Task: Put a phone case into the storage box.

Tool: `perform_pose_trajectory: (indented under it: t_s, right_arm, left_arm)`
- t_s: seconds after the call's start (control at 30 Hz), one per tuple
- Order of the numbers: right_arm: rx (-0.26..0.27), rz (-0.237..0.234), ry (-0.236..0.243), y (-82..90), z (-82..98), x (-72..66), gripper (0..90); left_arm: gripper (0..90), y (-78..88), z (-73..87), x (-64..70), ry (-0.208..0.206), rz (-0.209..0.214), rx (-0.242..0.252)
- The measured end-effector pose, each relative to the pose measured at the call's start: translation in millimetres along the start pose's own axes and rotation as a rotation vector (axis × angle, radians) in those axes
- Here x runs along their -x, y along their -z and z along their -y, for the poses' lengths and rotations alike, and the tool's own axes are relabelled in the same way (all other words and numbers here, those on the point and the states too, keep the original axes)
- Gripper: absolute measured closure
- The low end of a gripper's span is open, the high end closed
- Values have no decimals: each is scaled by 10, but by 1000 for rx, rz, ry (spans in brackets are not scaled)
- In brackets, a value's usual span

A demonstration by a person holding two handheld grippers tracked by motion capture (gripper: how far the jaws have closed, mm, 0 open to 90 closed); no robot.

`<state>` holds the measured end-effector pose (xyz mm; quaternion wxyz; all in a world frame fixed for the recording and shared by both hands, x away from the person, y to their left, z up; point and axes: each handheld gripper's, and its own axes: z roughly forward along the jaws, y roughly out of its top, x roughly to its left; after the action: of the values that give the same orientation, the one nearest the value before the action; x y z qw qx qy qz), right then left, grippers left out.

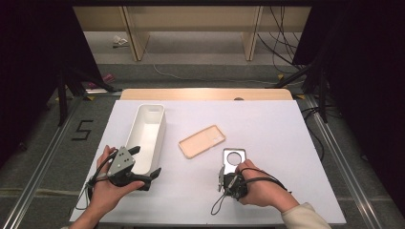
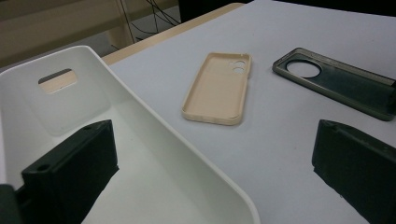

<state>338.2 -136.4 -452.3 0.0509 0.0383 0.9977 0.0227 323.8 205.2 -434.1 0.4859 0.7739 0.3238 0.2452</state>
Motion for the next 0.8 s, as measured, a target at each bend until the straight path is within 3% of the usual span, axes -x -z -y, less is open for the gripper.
perform_pose_trajectory:
  t_s: [0.8]
  right_arm:
    - [-35,5,13,1,-50,-23,881]
  left_arm:
    - [0,-1,0,10,-6,0,-1]
